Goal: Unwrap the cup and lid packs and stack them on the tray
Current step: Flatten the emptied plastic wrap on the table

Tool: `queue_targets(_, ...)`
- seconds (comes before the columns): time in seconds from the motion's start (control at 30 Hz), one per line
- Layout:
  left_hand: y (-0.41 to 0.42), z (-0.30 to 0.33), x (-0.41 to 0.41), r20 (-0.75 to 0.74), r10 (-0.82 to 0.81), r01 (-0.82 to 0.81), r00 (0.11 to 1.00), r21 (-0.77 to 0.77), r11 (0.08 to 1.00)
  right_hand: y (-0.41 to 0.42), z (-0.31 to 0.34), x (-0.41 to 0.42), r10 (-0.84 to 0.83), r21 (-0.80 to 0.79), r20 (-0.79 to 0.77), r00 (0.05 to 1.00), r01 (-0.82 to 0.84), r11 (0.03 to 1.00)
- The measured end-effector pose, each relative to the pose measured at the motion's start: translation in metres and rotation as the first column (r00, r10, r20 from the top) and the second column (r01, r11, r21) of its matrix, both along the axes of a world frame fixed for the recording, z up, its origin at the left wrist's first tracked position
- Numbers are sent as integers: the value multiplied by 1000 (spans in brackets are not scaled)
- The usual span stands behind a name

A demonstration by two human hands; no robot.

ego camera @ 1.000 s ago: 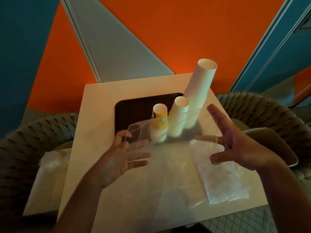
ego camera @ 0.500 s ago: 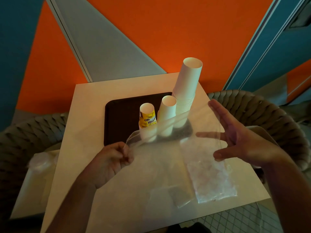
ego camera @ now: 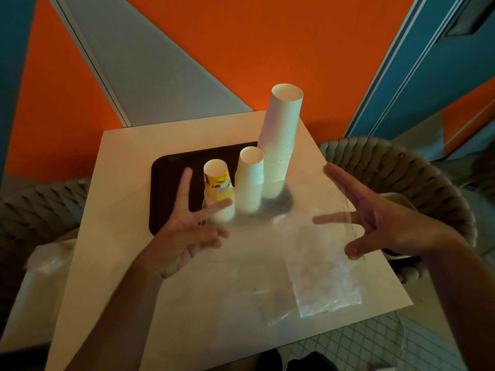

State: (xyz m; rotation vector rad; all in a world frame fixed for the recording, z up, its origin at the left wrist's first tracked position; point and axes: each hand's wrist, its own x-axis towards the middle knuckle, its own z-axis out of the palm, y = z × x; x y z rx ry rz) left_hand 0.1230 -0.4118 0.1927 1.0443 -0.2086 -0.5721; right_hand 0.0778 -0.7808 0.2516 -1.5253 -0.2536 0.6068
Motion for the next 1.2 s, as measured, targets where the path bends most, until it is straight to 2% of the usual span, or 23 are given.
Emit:
queue_targets(0.13, -7, 5, 3, 98, -209, 194, 973, 145, 970, -9, -1, -1, -8, -53, -8, 1000, 7, 999)
queue_targets(0.23, -19, 8, 1, 88, -170, 150, 981, 199, 968, -17, -1, -2, -42, -41, 10, 999, 42, 998)
queue_targets(0.3, -25, 7, 0, 94, -111, 91, 989, 190, 978, -22, -8, -4, -164, 54, 34, 986, 162, 985)
queue_targets(0.37, -33, 1, -2, 101, -57, 38, 993, 184, 982, -21, -27, -9, -344, 282, -45, 938, 342, 896)
queue_targets(0.4, -38, -2, -4, 95, -35, 17, 995, 180, 983, -15, -42, -13, -418, 375, -131, 899, 436, 818)
queue_targets(0.47, -50, -11, -7, 77, 10, -23, 997, 164, 986, 3, -80, -22, -476, 456, -358, 804, 595, 662)
queue_targets(0.5, -56, -16, -9, 70, 31, -42, 997, 157, 987, 16, -99, -27, -456, 463, -463, 760, 646, 606)
queue_targets(0.57, -67, -26, -15, 49, 73, -81, 996, 166, 983, 43, -119, -33, -395, 454, -579, 713, 685, 570)
queue_targets(0.67, -81, -43, -27, -5, 151, -147, 989, 201, 968, 73, -123, -27, -495, 335, -605, 624, 763, 553)
queue_targets(0.73, -88, -50, -37, -26, 164, -154, 986, 221, 963, 80, -123, -20, -608, 258, -612, 505, 855, 450)
queue_targets(0.8, -88, -56, -44, -76, 180, -158, 981, 238, 958, 75, -123, -16, -653, 244, -607, 453, 888, 389)
queue_targets(0.87, -83, -62, -45, -153, 212, -170, 965, 248, 954, 60, -121, -16, -662, 223, -586, 468, 878, 423)
queue_targets(0.97, -71, -73, -38, -282, 272, -192, 920, 282, 940, 31, -115, -16, -607, 123, -548, 575, 773, 622)
queue_targets(1.07, -77, -83, -27, -343, 187, -84, 920, 292, 953, 3, -110, -13, -481, 19, -531, 697, 577, 816)
queue_targets(1.13, -92, -89, -20, -329, 102, 0, 939, 297, 955, -10, -109, -7, -407, -31, -517, 753, 459, 888)
queue_targets(1.2, -113, -96, -11, -303, 33, 65, 952, 309, 949, -18, -109, 0, -364, -65, -503, 784, 386, 920)
